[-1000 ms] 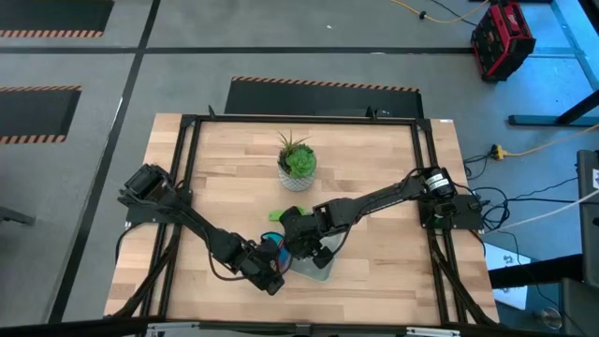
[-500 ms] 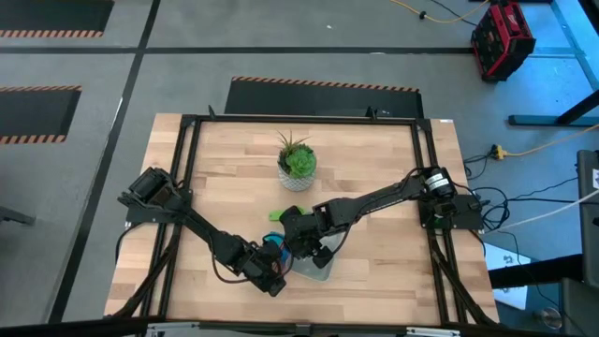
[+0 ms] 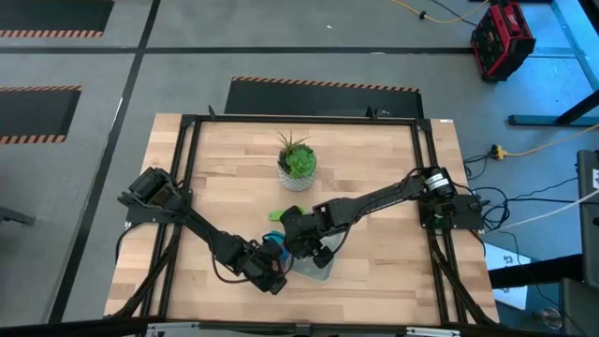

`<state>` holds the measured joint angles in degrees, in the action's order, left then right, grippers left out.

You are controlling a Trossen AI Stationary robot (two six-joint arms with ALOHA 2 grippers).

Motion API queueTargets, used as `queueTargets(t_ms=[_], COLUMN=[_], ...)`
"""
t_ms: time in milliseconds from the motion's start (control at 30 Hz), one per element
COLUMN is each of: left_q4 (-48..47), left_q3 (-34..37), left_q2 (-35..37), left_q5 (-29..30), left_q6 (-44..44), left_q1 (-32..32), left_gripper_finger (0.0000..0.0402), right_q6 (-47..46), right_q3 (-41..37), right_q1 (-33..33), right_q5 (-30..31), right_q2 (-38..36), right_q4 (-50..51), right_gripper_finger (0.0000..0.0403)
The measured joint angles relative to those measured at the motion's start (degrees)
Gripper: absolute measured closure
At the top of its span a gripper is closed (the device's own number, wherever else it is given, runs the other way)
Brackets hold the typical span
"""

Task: Nest measuring cups in basket
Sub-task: Adjust the stacked measuring cups on the table

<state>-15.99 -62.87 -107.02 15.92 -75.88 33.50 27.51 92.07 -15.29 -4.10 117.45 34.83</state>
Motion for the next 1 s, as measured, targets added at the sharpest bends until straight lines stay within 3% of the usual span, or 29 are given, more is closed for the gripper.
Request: queueTargets(t_ms=[467,1000], left_q4=[-2.4,-2.9], left_q3=[0.0,0.0], left_q2=[0.0,0.0], left_q5=[0.1,-0.3], left_q6=[-0.3,-0.5], left_q1=[0.0,-0.1], left_gripper_finger=[0.0092,0.0185], right_q6=[0.1,0.2], right_q3=[0.0,0.0], right_q1=[0.0,0.0], right_q5=[0.0,0.0], right_q2=[0.0,0.0], right_q4=[0.0,0.1], right_gripper_finger=[0.0247,0.0247])
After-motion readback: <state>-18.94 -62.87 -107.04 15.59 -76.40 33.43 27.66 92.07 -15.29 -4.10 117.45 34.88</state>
